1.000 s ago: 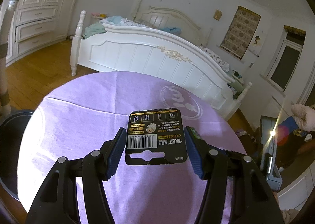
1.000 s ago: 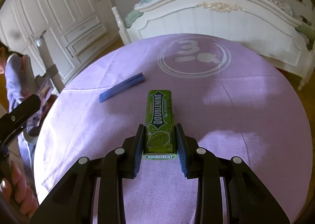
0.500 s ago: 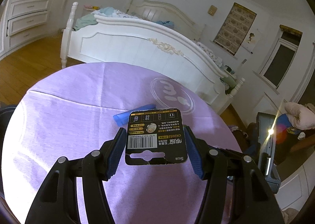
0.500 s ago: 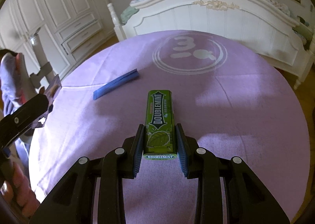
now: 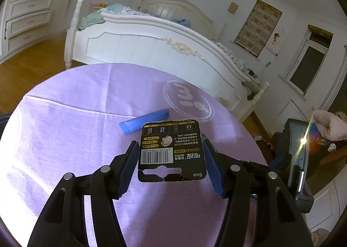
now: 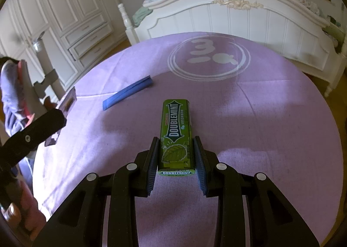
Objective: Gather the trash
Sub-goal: 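Lift the Doublemint pack and black battery card off the table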
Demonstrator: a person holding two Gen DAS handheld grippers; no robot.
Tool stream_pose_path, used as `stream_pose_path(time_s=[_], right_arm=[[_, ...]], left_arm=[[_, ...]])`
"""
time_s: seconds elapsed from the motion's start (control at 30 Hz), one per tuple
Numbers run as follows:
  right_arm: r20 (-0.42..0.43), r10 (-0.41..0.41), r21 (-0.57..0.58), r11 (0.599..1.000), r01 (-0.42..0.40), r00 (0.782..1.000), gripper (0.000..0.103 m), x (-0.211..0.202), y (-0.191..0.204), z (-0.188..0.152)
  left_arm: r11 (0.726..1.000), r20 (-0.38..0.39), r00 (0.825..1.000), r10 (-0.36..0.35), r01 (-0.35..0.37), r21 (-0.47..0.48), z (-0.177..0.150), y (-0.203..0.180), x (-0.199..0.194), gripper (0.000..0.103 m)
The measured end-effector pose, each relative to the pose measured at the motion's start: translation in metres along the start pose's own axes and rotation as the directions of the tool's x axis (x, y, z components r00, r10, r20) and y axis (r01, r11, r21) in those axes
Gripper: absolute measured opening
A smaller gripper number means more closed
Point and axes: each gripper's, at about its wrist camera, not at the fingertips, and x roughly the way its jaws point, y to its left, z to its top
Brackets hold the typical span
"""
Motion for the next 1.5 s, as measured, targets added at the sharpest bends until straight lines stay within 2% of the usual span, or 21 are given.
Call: stream_pose_path(time_s=[0.6, 1.5], right_arm=[[0.021, -0.016, 0.013, 1.0, 0.016, 1.0, 0.032, -0.004, 0.0, -0.001], [0.13, 0.1, 0.089, 0.99, -0.112, 0.986, 0.032, -0.028, -0.016, -0.006]], left_arm=[[1.0, -0.004, 1.0, -0.009, 0.009, 0.006, 0.0, 0.003, 0.001, 0.059], [0.996, -0.034, 0.998, 0.044, -0.041, 0.077, -0.002, -0.016, -0.003, 0.059]])
